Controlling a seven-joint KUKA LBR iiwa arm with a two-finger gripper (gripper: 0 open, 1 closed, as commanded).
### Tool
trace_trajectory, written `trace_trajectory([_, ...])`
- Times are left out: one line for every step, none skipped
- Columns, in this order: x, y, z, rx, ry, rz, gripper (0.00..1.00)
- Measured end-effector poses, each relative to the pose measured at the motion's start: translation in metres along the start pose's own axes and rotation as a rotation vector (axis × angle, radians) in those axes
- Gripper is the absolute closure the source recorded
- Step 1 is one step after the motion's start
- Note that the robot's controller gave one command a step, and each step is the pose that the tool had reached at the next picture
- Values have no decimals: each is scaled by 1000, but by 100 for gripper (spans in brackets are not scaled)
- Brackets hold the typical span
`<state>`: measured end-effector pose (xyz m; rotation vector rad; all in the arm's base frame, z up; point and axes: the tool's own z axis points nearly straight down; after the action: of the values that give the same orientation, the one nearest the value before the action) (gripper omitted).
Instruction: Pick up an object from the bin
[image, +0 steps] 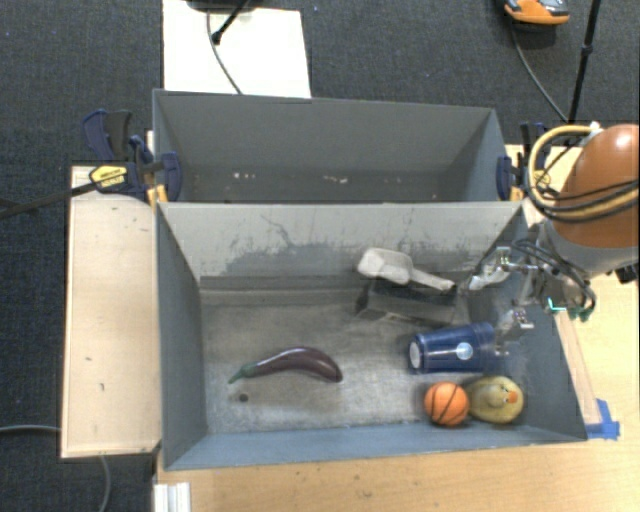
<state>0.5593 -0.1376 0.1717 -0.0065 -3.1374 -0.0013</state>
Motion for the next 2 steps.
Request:
trace_trajectory([-2, 1, -4, 1, -8, -3, 0])
trace_trajectory([6, 1, 80, 0, -6, -74, 100])
